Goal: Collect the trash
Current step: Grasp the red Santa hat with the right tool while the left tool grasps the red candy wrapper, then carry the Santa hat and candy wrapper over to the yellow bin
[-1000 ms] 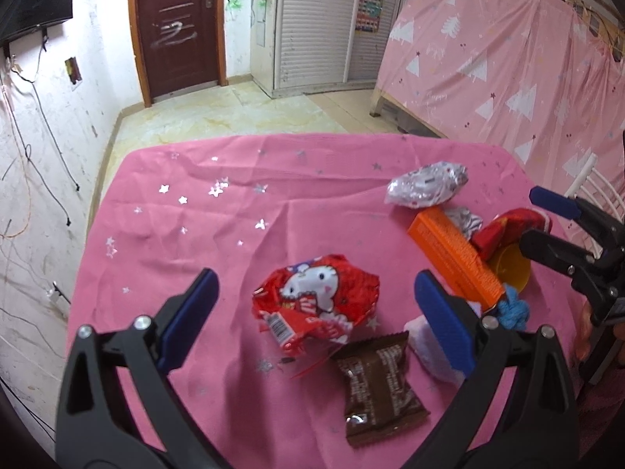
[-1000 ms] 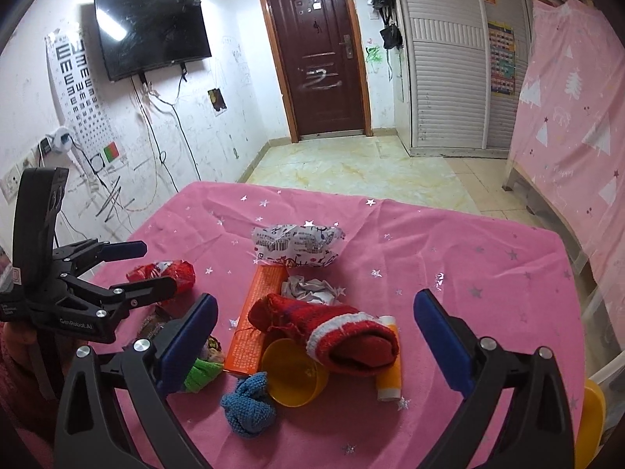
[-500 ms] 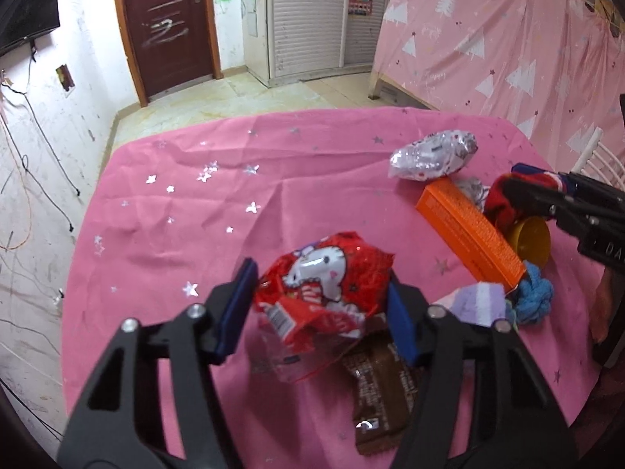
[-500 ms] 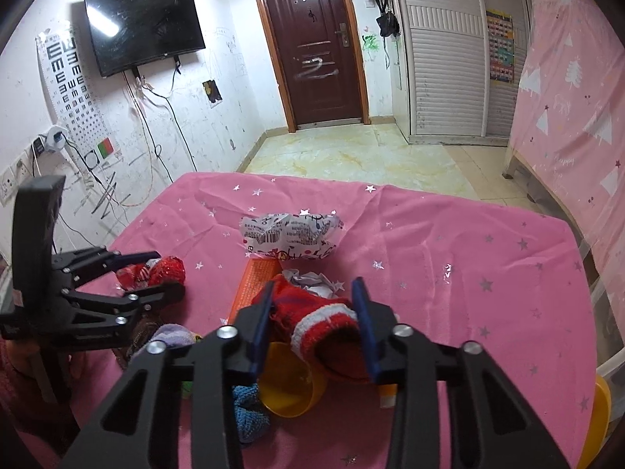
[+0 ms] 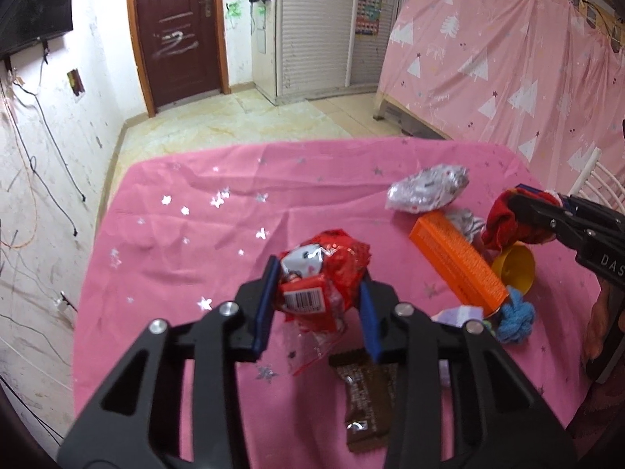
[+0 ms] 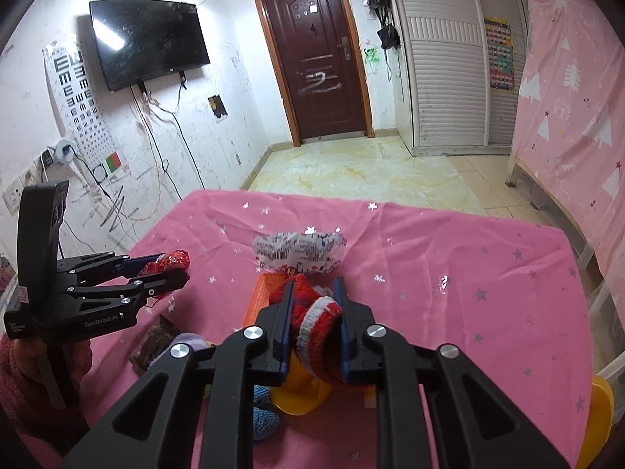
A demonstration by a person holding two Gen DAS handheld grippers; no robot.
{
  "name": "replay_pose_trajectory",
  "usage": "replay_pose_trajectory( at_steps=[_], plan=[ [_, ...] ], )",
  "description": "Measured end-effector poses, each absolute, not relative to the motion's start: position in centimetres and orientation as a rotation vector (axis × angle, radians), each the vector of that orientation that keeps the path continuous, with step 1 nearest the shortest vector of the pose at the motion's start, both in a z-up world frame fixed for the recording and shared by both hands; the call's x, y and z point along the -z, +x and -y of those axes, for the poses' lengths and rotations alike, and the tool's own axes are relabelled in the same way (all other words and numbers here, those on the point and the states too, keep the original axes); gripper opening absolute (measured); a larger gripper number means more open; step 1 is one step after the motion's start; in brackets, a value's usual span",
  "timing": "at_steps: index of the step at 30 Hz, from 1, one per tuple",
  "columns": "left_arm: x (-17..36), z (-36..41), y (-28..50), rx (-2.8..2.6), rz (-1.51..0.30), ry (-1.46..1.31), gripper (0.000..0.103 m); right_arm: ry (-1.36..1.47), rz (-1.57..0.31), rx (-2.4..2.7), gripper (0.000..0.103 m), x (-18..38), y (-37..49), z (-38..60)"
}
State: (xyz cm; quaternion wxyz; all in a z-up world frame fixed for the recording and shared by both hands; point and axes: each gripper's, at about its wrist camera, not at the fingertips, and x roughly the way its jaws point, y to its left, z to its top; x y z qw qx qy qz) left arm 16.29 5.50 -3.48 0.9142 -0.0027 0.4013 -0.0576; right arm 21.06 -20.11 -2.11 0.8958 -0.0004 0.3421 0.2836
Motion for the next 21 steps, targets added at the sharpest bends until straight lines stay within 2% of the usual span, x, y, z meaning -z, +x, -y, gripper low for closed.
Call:
replay_pose_trajectory(
  at_steps=[21],
  plan=[
    [-1.6,0.6,14.0,0.199,-0.731,0.083,0.035,0.101,-0.598,-0.56,0.011,-1.2,17.9,25.7]
  ],
)
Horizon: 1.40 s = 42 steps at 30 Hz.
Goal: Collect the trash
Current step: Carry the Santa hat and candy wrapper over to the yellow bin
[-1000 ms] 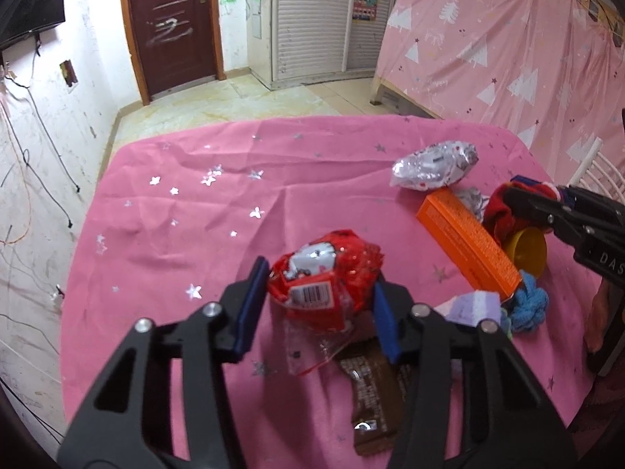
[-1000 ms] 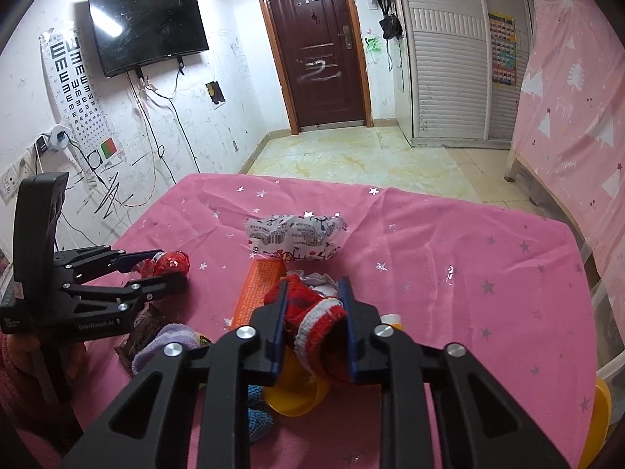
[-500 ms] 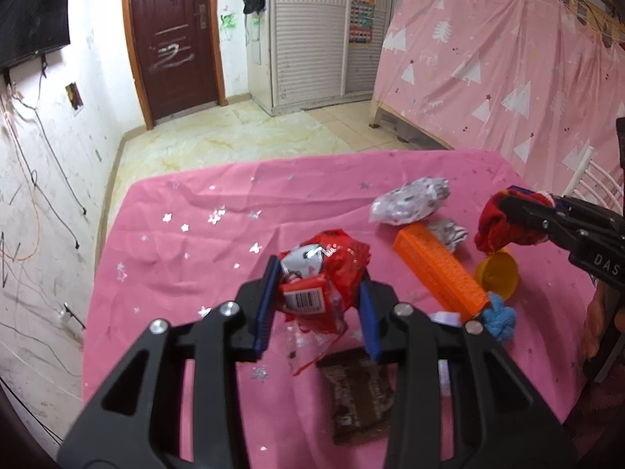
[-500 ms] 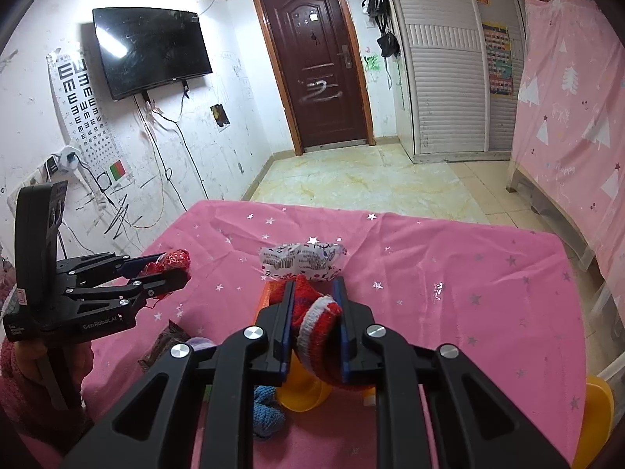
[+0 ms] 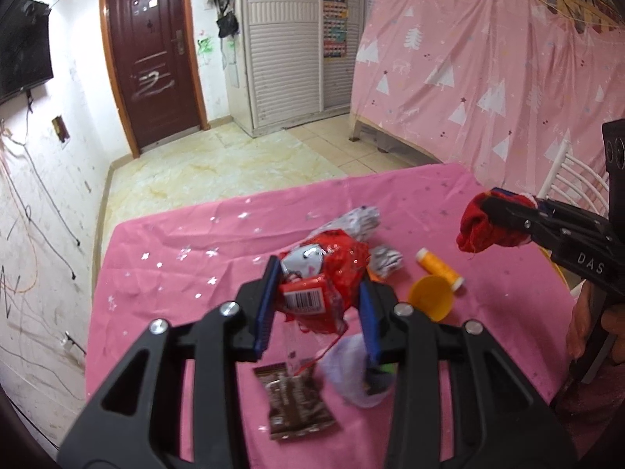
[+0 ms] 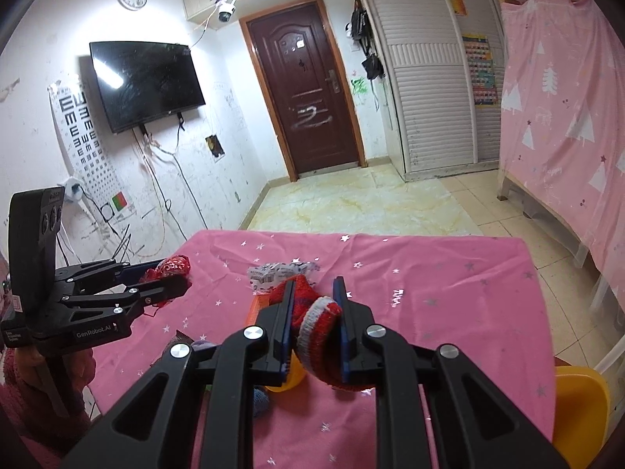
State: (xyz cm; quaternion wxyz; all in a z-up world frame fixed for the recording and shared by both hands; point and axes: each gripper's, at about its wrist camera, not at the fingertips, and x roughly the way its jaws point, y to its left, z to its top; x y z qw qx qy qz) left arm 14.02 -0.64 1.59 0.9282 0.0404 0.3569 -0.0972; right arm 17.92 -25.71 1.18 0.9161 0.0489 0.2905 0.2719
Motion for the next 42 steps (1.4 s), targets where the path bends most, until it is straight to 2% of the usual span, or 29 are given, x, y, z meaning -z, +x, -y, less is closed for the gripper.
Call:
replay_pose_trajectory(
  at_steps=[27,42],
  plan=[
    [-2.9,12.6,13.7,0.361,-0.728,0.213,0.035,0.226,-0.518,-0.396,0.012,-1.4,14.5,38.4],
    [-2.2,20.0,14.2,0.47,-0.746,0.27,0.035,0.24,-0.55,-0.237,0.012,0.8,12.6,46.4]
  ],
)
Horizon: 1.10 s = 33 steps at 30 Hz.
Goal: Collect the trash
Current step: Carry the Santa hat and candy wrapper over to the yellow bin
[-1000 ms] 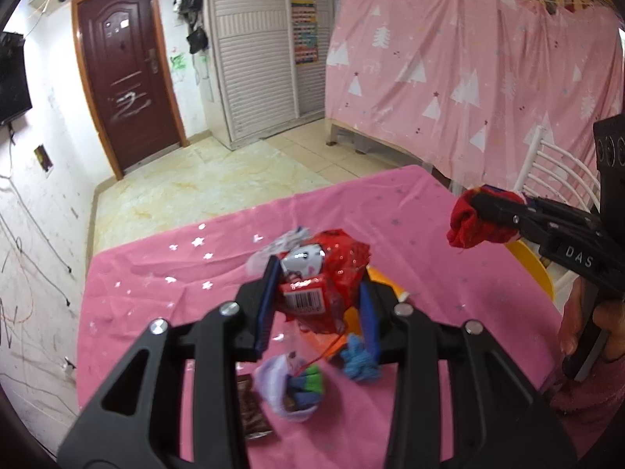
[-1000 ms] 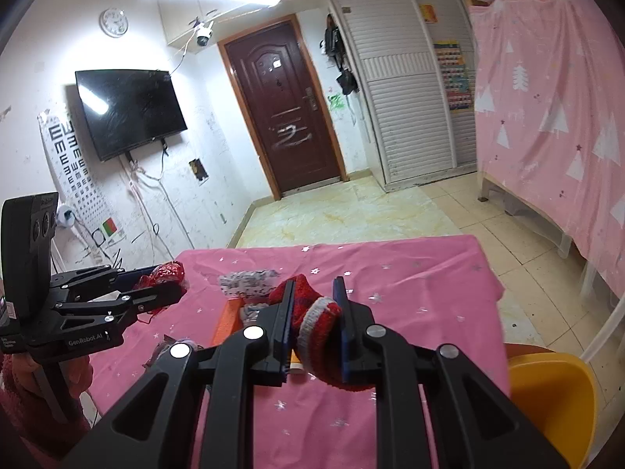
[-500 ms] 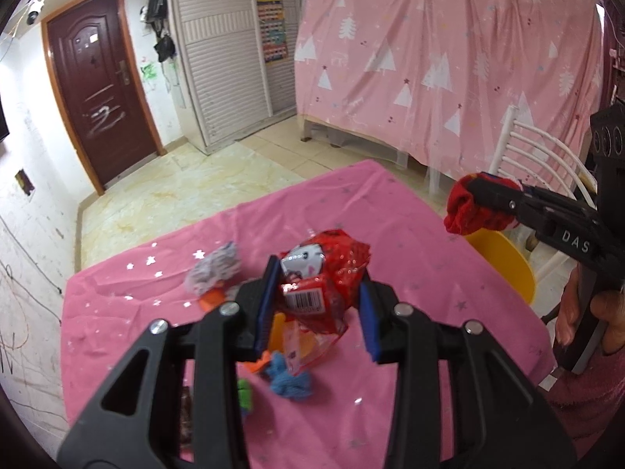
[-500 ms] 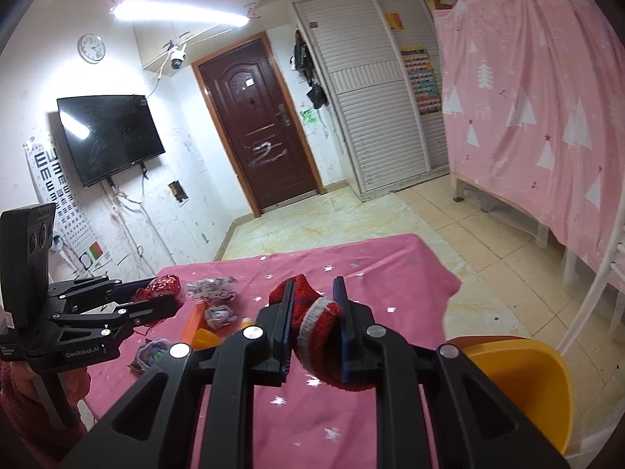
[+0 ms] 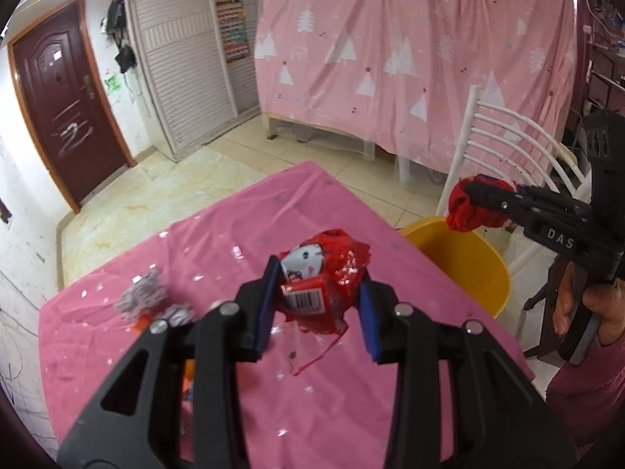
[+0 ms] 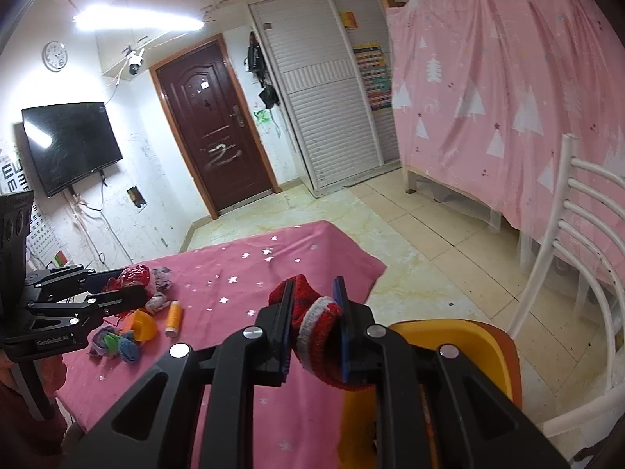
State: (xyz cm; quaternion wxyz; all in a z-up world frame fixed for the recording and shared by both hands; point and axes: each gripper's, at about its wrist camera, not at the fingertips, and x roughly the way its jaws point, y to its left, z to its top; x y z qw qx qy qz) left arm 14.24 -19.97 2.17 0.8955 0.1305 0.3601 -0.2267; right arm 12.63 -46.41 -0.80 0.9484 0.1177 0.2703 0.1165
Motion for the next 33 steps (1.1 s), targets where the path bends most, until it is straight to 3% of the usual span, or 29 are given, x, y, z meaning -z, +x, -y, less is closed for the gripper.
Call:
replay_pose_trajectory(
  at_steps=[27,30,33],
  plan=[
    [-0.6,33.9,16.9,0.713,-0.863,0.205,0.036,0.363,-0.694,-0.123,0.013,7.4,14.9,53.8],
    [-0.4,34.4,17.3,0.715,-0.876,0.199,0.037,0.376,-0.712,-0.119,0.018,8.0,15.1,54.3],
    [-0.3,34.7,17.2,0.714,-0.876,0.202,0.046,0.378,-0.721,-0.116,0.033,8.3,15.2,54.6]
  ],
)
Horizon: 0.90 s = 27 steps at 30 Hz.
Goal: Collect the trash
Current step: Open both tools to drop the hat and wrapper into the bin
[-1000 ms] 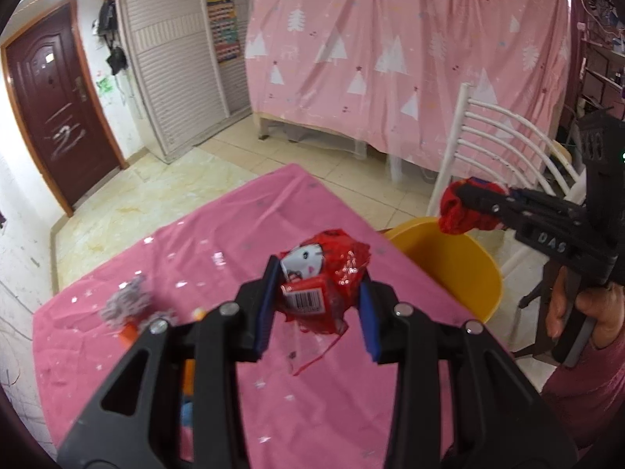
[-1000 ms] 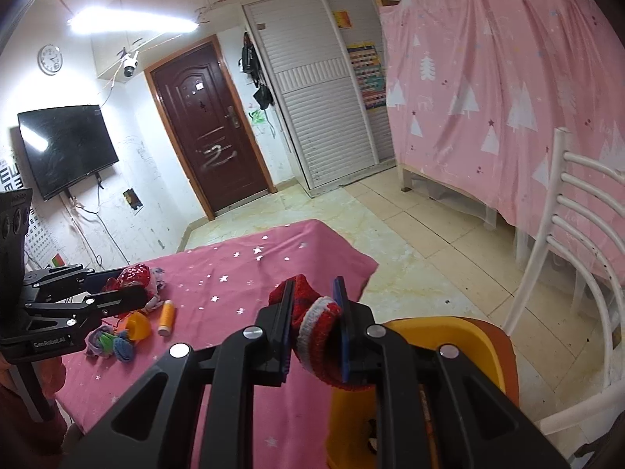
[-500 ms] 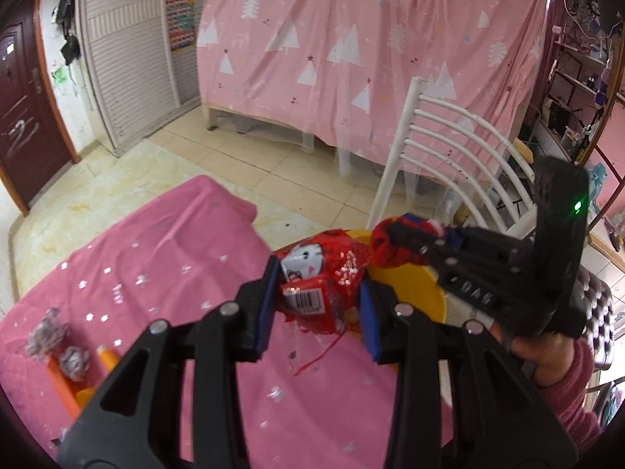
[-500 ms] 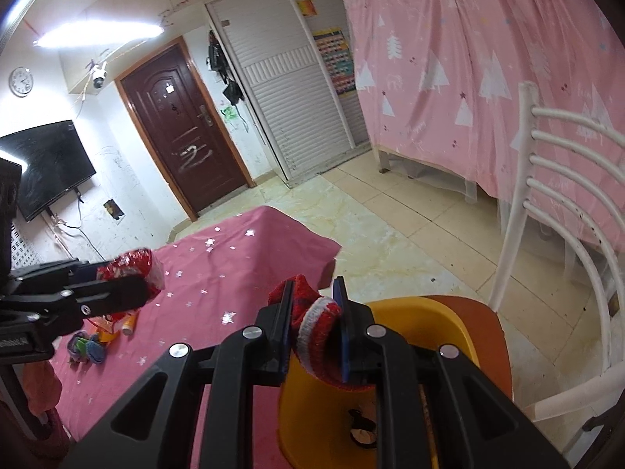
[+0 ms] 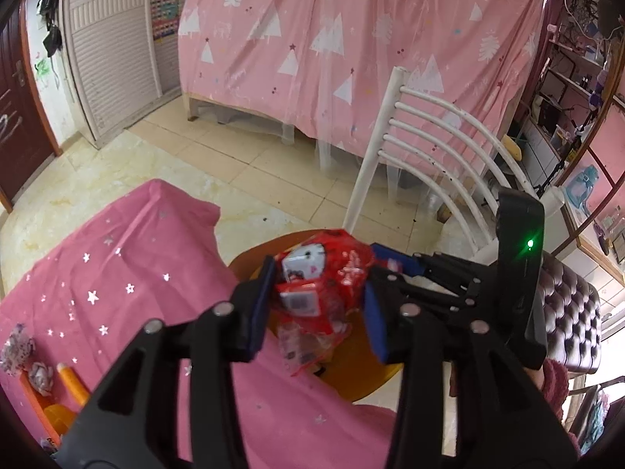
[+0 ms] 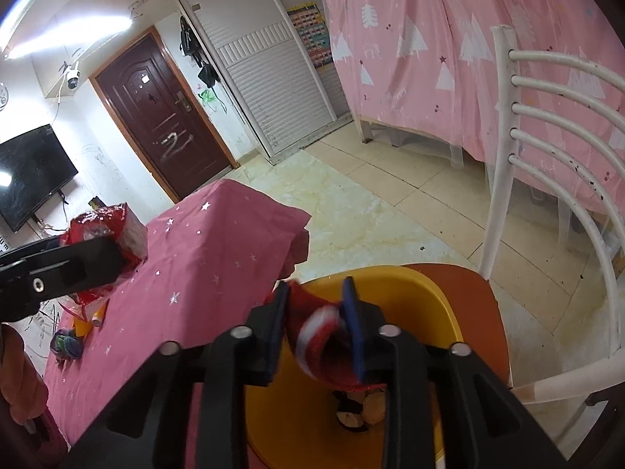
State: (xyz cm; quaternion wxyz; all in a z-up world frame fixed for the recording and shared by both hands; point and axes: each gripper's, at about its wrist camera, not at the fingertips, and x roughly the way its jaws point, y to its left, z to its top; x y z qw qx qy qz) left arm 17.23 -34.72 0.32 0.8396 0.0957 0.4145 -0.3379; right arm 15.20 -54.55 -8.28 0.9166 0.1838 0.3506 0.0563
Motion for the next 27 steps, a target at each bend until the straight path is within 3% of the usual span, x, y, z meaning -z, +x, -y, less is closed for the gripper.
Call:
replay_pose_trajectory(
  at_steps=[2,4,27],
  plan=[
    [-0.3,34.8,17.2,0.705,-0.868,0.198,0.06,0.378,-0.719,-0.115,0.052,8.3,15.0,54.5],
    [-0.3,34.8,17.2,0.706,-0.868,0.191,0.062,0.376,-0.715,-0.117,0.058,8.3,14.9,54.5],
    [-3.0,28.0,16.1,0.652,-0.806,0.076,0.069,0.295,-0.661,-0.232,0.07,4.4,14.6,48.4]
  ],
)
